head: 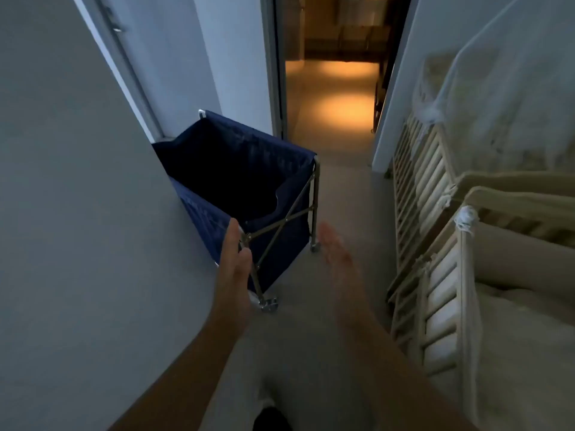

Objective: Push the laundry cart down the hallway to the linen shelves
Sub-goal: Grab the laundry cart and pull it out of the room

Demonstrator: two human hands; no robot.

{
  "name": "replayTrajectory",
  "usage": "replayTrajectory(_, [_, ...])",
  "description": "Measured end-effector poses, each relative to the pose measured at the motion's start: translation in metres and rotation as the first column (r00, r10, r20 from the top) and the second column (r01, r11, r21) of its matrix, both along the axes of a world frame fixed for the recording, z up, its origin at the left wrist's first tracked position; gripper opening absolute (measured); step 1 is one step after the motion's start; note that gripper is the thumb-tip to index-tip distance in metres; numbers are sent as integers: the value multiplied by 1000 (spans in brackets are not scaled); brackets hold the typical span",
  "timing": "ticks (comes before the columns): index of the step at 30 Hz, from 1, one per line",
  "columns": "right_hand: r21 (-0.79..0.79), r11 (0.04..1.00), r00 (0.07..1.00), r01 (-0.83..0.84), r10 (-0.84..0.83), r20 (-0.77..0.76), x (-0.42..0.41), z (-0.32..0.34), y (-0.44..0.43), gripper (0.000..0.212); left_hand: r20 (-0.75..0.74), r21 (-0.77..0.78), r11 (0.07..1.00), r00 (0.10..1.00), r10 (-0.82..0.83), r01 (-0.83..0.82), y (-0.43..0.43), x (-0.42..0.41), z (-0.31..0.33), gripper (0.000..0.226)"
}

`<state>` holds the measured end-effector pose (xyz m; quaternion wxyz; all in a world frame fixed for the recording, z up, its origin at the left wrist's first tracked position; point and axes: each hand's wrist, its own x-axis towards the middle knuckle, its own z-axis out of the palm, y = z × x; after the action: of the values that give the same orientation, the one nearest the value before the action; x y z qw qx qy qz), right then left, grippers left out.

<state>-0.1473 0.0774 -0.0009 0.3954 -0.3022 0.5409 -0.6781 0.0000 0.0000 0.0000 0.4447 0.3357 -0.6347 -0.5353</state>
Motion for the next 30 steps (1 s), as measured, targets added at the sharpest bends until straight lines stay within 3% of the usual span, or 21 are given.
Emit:
replayTrajectory(7, [115, 993, 1000, 15, -15, -1, -26, -20, -79, 87, 35, 108, 994, 999, -12, 8, -73, -25, -26, 62])
replayTrajectory(11, [202, 979, 999, 22, -13, -43, -45, -33, -124, 66, 47, 186, 983, 999, -24, 15, -114, -41, -48, 59])
replayTrajectory(17, [210, 977, 992, -46, 69, -103, -83, -48, -185, 88, 49, 254, 966, 998, 29, -41, -166, -75, -69, 57])
replayTrajectory(20, [205, 972, 984, -113, 139, -116, -112, -63, -222, 85, 83, 262, 959, 992, 93, -112, -192, -101, -81, 64])
replayTrajectory(23, [221, 948, 956, -227, 260, -136, -152, -81, -264, 66, 131, 246, 940, 969, 209, -236, -217, -134, -97, 72])
replayTrajectory(26, [254, 890, 891, -379, 425, -159, -196, -92, -311, 53, 158, 224, 908, 932, 326, -355, -239, -170, -108, 75])
replayTrajectory(30, [277, 797, 798, -536, 586, -139, -248, -91, -365, 52, 242, 200, 833, 849, 469, -517, -256, -216, -111, 77])
